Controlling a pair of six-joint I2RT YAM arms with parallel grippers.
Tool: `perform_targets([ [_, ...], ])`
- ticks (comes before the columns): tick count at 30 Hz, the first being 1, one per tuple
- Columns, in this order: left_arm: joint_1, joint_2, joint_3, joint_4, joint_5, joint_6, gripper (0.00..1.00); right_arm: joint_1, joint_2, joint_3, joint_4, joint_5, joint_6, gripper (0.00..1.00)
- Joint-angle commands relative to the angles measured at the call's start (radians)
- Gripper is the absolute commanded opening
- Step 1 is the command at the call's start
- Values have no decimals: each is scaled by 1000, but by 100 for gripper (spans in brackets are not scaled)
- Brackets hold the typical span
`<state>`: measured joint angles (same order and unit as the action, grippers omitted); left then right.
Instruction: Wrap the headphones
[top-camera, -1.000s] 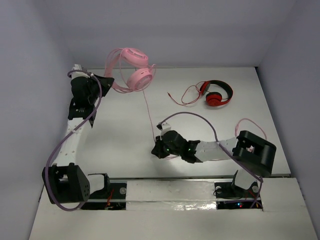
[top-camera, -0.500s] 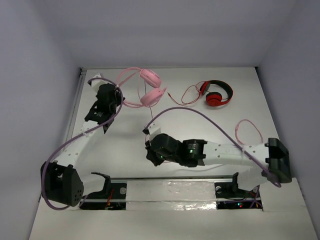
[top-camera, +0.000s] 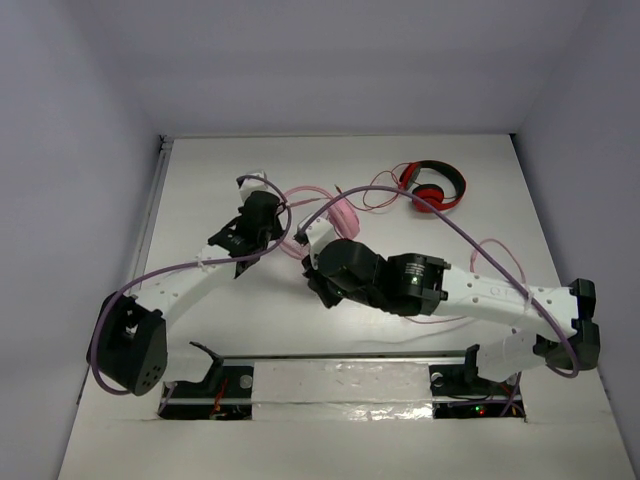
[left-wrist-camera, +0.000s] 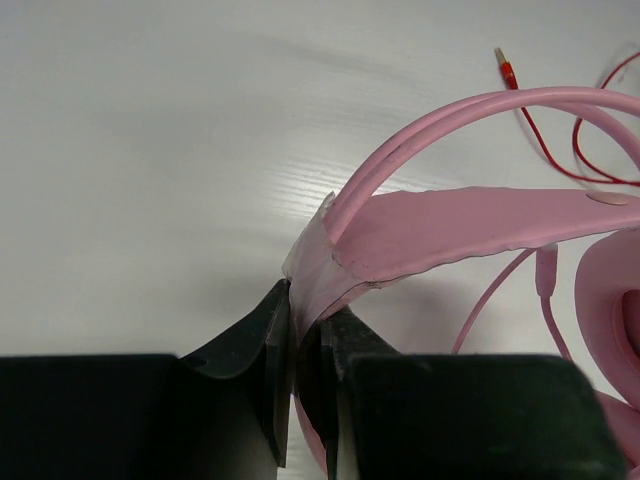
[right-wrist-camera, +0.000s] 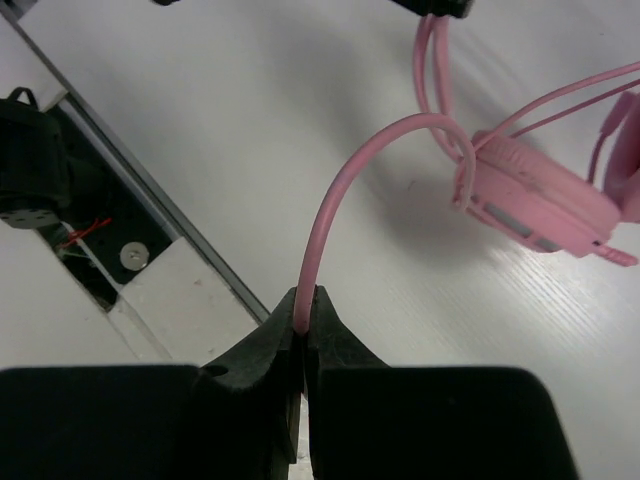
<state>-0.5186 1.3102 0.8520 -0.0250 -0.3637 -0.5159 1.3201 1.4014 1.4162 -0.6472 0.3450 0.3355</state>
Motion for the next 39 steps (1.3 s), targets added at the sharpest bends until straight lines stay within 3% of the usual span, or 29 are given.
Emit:
perform_targets([
  [1,-4,-26,27,74,42,17,0,-42,-24,47,-43,39,-70,0],
  [10,-53,-40,27,22,210,77,0,-229,-59,18,-19,-38,-153,0],
  [16,-161,23,148,-193,210,134,0,-350,-53,29,-14,-55,-196,0],
  [21,-172,-5,167,-234,348,207,0,-401,-71,15,0,-51,-202,0],
  [24,-172,-40,173,-251,351,220,0,-401,-85,-11,0,20,-187,0],
  [31,-36,-104,182,-243,499,241,0,-420,-192,-133,41,175,-107,0],
  [39,106,-164,205,-190,817,255,0,-429,-269,-290,216,167,-24,0],
])
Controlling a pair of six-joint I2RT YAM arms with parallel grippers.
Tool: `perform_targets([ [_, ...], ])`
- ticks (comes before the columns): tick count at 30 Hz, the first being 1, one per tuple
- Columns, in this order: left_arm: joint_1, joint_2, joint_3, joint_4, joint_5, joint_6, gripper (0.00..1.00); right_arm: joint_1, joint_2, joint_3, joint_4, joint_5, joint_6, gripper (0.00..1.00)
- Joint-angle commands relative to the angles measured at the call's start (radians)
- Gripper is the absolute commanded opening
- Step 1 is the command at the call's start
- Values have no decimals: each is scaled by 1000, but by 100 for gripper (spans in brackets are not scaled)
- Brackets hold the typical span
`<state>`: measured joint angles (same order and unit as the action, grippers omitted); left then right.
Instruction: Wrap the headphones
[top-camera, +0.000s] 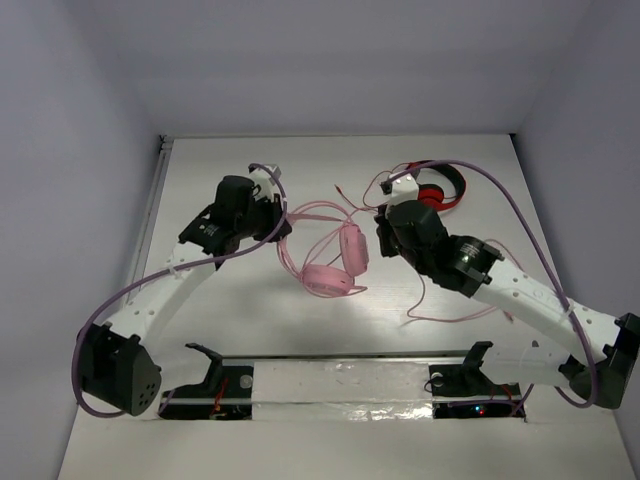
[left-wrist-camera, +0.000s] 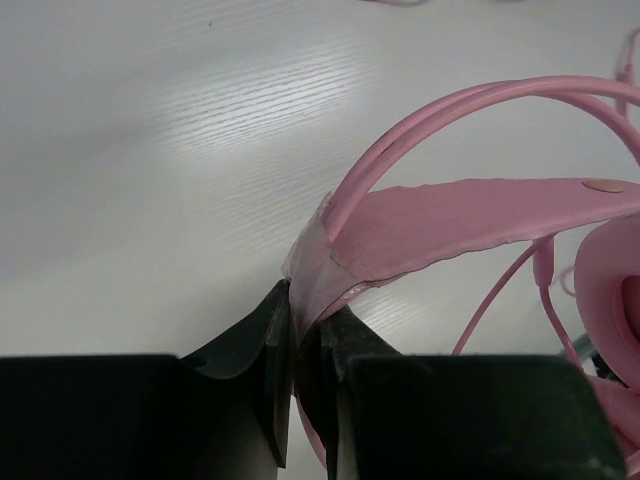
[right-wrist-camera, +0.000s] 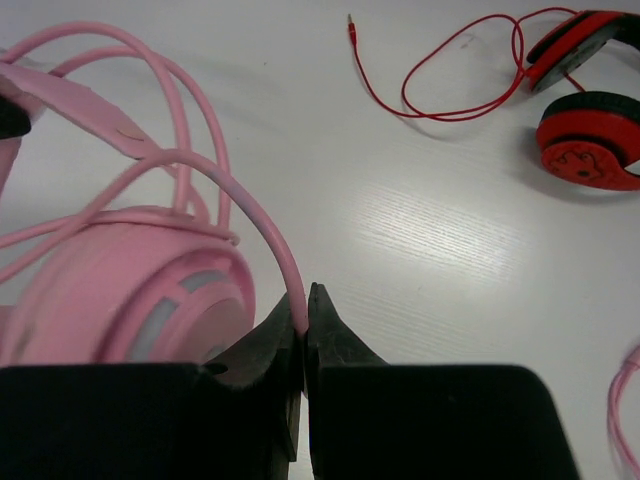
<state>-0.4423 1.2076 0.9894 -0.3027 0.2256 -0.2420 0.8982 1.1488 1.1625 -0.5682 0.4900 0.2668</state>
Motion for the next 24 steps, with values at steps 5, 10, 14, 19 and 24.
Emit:
perform_targets([
  [5,42,-49,98,65,385,10,0,-16,2,-76,231,-36,38,0],
  [10,98,-75,83,99,484,-20,0,-38,-11,-113,295,-42,43,0],
  [14,171,-102,81,180,581,-109,0,-38,-73,-204,390,-105,52,0],
  [19,171,-108,173,195,590,-157,0,-91,-118,-348,583,-396,87,4],
  [24,221,-103,245,224,627,-235,0,-102,-75,-435,755,-528,124,12],
])
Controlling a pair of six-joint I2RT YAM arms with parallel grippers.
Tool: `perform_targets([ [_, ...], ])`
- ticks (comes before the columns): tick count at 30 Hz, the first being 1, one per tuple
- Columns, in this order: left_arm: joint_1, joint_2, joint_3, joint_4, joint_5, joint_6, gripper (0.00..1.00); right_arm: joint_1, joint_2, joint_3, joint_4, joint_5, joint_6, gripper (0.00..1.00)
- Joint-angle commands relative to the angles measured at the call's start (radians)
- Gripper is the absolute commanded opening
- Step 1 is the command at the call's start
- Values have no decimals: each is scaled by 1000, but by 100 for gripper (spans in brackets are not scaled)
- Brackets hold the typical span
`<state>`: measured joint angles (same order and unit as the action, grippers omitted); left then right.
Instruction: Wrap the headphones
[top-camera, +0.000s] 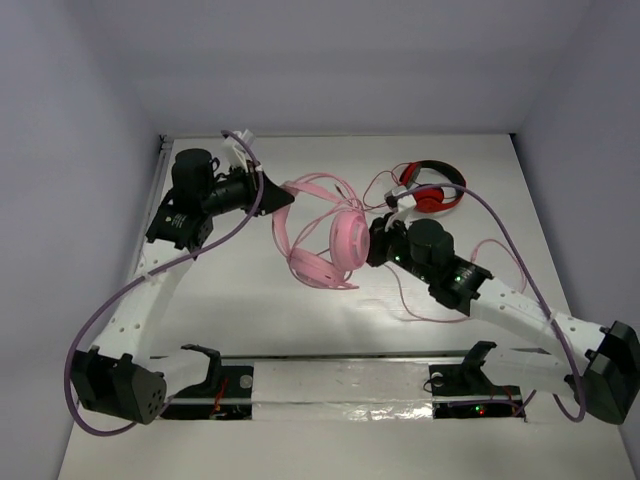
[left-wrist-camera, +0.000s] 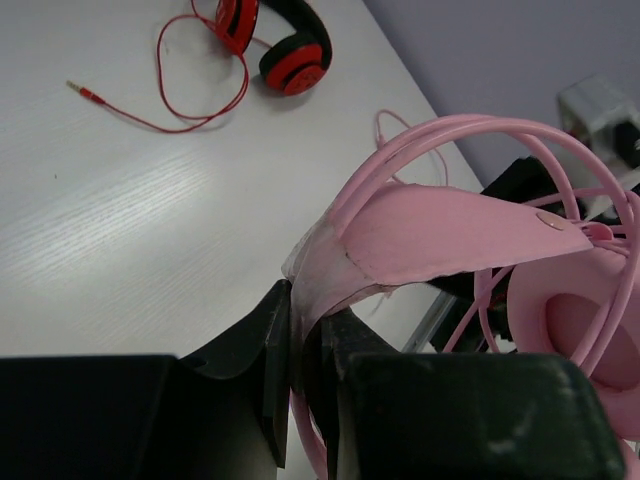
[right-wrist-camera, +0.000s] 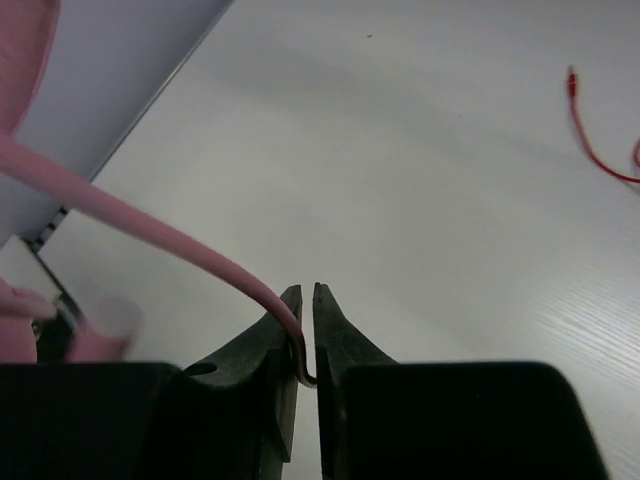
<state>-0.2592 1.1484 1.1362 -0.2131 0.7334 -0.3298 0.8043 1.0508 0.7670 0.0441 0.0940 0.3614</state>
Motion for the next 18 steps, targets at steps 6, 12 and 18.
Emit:
perform_targets([
  [6,80,-32,118,227,185,-253,0,-17,77,-127,367,-243,68,32],
  [12,123,-29,132,302,225,-337,0,-17,135,-164,465,-258,70,33],
  [18,216,-13,215,311,193,-399,0,-17,152,-210,491,-274,100,34],
])
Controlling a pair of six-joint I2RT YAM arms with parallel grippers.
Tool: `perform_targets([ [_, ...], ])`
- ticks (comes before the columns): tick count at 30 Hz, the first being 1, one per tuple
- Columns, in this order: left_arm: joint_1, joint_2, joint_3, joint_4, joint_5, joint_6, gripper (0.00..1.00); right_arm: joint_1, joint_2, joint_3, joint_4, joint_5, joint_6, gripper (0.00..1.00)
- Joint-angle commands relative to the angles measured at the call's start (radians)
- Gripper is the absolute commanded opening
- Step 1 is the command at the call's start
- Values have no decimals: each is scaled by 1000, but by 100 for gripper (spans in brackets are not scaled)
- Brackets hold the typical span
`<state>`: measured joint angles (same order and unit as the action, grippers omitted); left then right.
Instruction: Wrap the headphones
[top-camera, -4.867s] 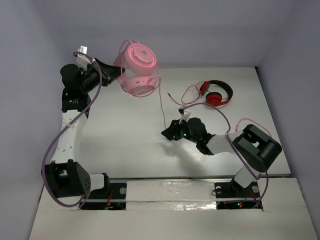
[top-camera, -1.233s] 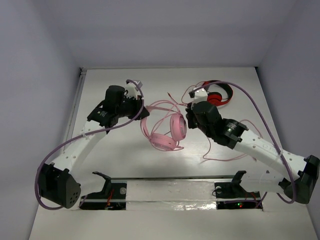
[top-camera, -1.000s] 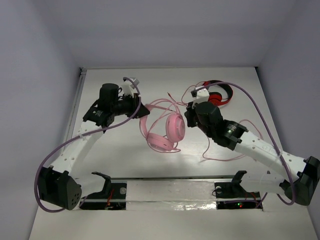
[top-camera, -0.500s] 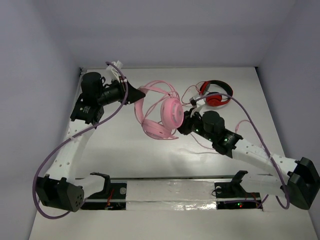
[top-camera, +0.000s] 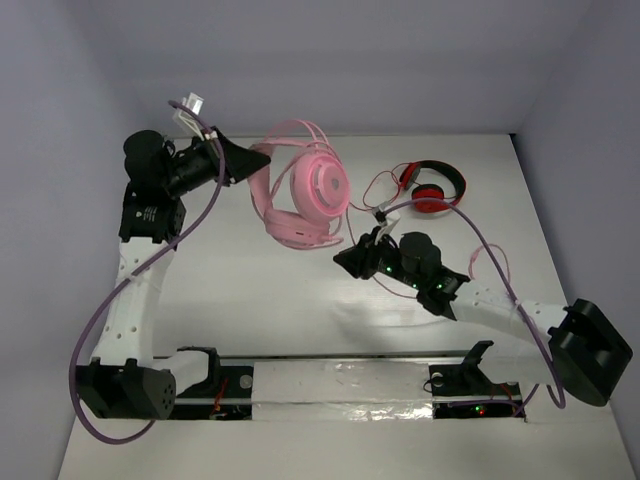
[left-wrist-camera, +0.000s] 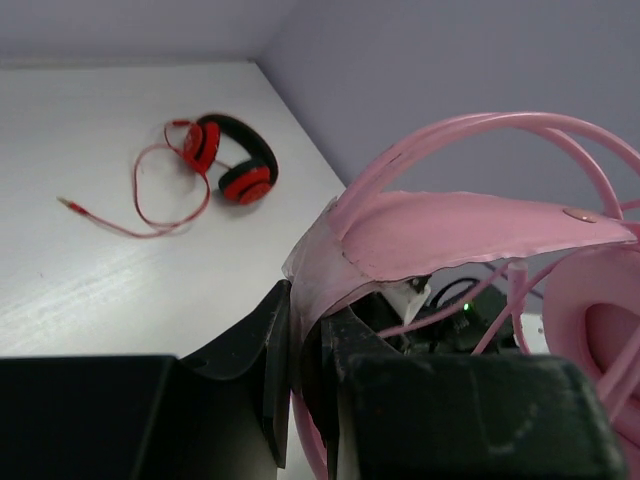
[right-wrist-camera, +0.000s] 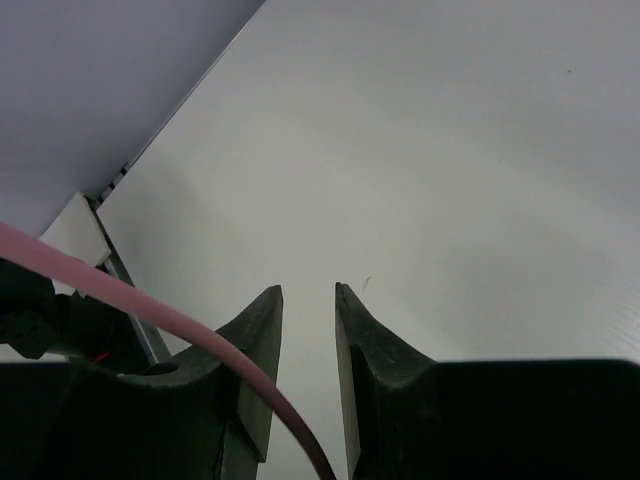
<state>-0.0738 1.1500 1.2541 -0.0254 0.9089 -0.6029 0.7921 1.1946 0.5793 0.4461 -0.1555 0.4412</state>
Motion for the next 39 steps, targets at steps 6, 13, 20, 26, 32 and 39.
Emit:
perform_targets([
  [6,61,27,136,208,-50,-222,0,-5,36,-64,91,-27,65,36],
  [13,143,48,145,243,-90,-299,0,-5,85,-65,59,-38,97,39],
  [20,164,68,137,266,-100,-317,0,-5,60,-98,28,-4,116,39],
  [26,184,80,122,288,-126,-342,0,-5,-9,-137,-4,30,128,41],
  [32,204,70,87,298,-205,-371,0,-5,11,-167,-24,-4,162,27],
  [39,204,37,-11,351,-306,-431,0,195,62,-11,-266,118,165,1],
])
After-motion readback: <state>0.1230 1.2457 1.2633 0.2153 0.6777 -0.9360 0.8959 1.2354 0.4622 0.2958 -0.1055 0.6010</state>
